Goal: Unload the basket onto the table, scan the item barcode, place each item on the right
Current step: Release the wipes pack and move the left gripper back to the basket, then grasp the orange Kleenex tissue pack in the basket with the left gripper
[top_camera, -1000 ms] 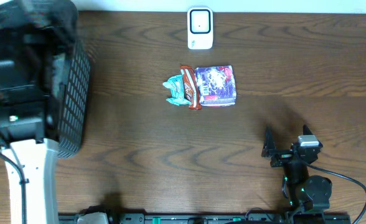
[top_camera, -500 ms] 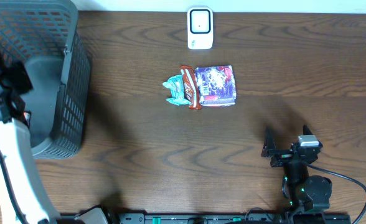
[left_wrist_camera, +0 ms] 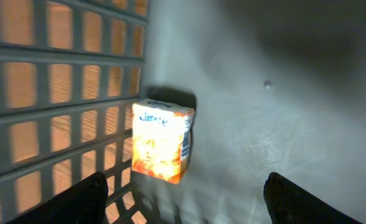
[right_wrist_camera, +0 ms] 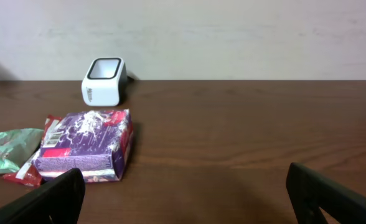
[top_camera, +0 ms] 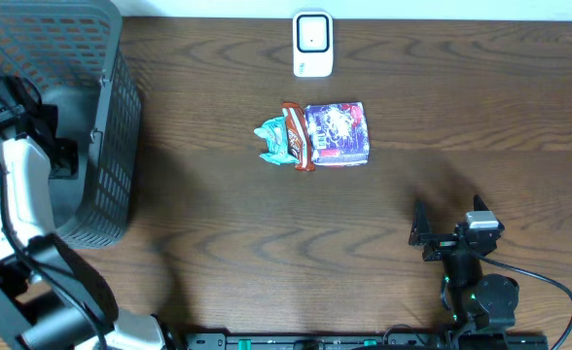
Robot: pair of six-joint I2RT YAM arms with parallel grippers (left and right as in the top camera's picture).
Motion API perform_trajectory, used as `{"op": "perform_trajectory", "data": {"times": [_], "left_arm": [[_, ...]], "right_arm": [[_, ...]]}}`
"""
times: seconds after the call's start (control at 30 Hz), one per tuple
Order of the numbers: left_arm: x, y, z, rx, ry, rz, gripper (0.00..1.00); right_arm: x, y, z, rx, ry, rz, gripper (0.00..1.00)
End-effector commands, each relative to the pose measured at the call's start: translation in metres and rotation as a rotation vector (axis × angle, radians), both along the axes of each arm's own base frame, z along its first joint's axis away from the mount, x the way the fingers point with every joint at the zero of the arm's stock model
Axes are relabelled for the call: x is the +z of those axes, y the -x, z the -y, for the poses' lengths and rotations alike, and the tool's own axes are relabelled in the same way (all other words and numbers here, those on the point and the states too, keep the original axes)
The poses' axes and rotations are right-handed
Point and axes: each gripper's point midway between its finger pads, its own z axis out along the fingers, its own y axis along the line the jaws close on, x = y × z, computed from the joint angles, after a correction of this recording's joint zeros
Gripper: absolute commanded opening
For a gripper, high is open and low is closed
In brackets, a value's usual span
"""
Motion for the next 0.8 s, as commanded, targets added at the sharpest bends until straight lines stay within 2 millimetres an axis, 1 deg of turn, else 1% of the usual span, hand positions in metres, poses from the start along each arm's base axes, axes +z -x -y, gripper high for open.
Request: {"op": "perform_trajectory", "data": {"times": [0.0, 0.13, 0.2, 0.27, 0.4, 0.47, 0.6, 0.63, 0.7, 0.77], "left_arm": [[-0.017, 0.008, -0.005, -0.012, -0.011, -0.08, 0.8], [-0.041, 0.019, -0.008, -0.023, 0.016, -0.153, 0.79], [-0.05, 0.024, -0.013, -0.014, 0.023, -0.17, 0.79], [-0.056, 0.029, -0.021, 0.012, 0.024, -0.167, 0.79], [-0.058, 0.038, -0.035, 0.049, 0.025, -0.151, 0.79], [-0.059, 0.039, -0.036, 0.027, 0.037, -0.154, 0.79], [-0.061, 0.034, -0.038, -0.014, 0.029, -0.155, 0.78], [-0.062, 0.033, -0.039, -0.014, 0.025, -0.152, 0.77], [-0.064, 0.031, -0.042, -0.021, 0.02, -0.151, 0.7], [-0.069, 0.03, -0.043, -0.018, 0.022, -0.153, 0.68]], "right_arm": [[-0.001, 0.0, 0.003, -0.011, 0.015, -0.001, 0.99], [-0.001, 0.0, 0.003, -0.011, 0.015, -0.001, 0.99], [-0.001, 0.0, 0.003, -0.011, 0.015, -0.001, 0.99], [-0.001, 0.0, 0.003, -0.011, 0.015, -0.001, 0.99], [-0.001, 0.0, 0.003, -0.011, 0.015, -0.001, 0.99], [-0.001, 0.0, 0.003, -0.011, 0.015, -0.001, 0.99], [-0.001, 0.0, 0.003, -0.011, 0.015, -0.001, 0.99], [-0.001, 0.0, 0.003, -0.011, 0.015, -0.001, 0.99], [-0.001, 0.0, 0.003, -0.011, 0.015, -0.001, 0.99], [-0.001, 0.0, 0.003, -0.011, 0.015, -0.001, 0.99]]}}
